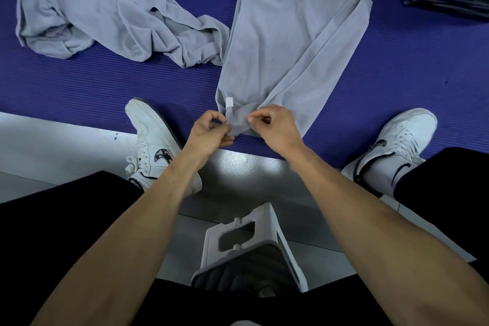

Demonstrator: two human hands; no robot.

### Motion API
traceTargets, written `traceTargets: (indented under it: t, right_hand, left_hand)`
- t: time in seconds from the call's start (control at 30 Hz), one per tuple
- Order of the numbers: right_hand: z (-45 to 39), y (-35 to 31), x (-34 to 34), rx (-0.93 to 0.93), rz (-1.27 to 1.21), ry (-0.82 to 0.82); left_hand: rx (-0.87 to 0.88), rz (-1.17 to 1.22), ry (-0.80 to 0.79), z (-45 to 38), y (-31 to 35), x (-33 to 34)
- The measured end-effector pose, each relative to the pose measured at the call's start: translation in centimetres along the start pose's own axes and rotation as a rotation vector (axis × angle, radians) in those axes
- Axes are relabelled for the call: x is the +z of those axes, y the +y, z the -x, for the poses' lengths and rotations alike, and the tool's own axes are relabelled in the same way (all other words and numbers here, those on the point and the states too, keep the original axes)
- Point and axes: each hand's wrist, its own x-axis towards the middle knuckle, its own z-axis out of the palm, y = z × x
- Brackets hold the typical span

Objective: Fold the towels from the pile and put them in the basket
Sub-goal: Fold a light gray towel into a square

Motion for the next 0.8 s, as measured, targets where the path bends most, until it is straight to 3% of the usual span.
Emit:
traceTargets:
  t: [0.07,0.17,0.33,0.47,0.6,0.7,0.8]
  right_hand:
    - [0.3,0.1,-0.6,0.060,-0.097,-0.005]
    - [0.8,0.3,-1.4,0.132,-0.168,0.006]
    - [2.7,0.4,-3.3,0.401,-0.358,0.103]
    - [4.9,2.6,-6.2,0.547,-0.116,0.175]
    - [7.5,3.8,-9.3,0.682,-0.156,0.261]
    - [8.9,3.6,-11.0,0.672,-0.236,0.325]
    - [10.2,2.2,-12.0,0.634,-0.299,0.340]
  left_hand:
    - [0.127,-0.205,-0.039,-0.1,-0.7,-0.3]
    - [0.165,-0.336,-0.076,0.0,-1.5,-0.4]
    - [0.188,-0.376,0.071,0.4,-2.1,0.1]
    - [0.193,-0.391,0.201,0.9,-2.4,0.6]
    - [-0.007,-0.180,0.297,2.0,-1.9,0.8]
    - [-0.229,-0.010,0.233,2.5,-0.8,0.4]
    - [-0.279,0.082,0.110,3.4,1.4,0.1]
